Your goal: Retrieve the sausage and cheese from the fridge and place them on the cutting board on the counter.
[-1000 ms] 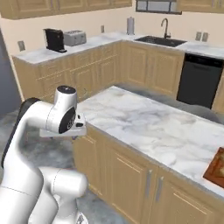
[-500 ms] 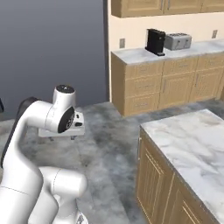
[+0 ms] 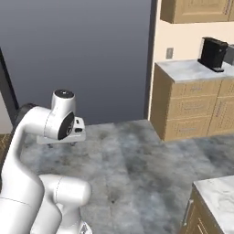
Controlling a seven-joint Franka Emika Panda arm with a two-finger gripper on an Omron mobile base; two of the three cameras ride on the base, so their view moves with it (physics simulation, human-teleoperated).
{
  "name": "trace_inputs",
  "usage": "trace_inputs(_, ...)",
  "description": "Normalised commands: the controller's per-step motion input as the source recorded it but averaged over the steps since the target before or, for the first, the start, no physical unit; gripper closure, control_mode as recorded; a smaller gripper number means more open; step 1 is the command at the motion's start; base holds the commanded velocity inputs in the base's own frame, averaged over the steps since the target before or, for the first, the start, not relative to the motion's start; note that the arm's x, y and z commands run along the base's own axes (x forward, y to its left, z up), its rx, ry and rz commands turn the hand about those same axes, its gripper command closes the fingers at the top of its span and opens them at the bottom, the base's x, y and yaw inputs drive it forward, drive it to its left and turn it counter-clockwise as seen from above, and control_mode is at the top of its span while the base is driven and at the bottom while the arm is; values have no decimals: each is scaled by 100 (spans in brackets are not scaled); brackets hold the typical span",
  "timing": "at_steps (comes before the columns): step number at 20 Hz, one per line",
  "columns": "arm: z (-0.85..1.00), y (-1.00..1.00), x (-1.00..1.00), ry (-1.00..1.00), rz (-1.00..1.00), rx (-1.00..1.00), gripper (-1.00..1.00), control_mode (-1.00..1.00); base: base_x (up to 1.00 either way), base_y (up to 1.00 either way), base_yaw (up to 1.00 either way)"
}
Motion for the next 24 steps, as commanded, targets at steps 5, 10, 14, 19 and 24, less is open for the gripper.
trace_inputs(5, 0, 0, 0, 0, 0, 0, -100, 100, 53, -36, 51)
trace_inputs(10, 0, 0, 0, 0, 0, 0, -100, 100, 42, -69, 67)
trace_inputs(14, 0, 0, 0, 0, 0, 0, -100, 100, 92, -64, 58)
trace_inputs(19, 0, 0, 0, 0, 0, 0, -100, 100, 100, -61, 49)
trace_inputs(24, 0, 0, 0, 0, 0, 0, -100, 100, 99, -24, 49)
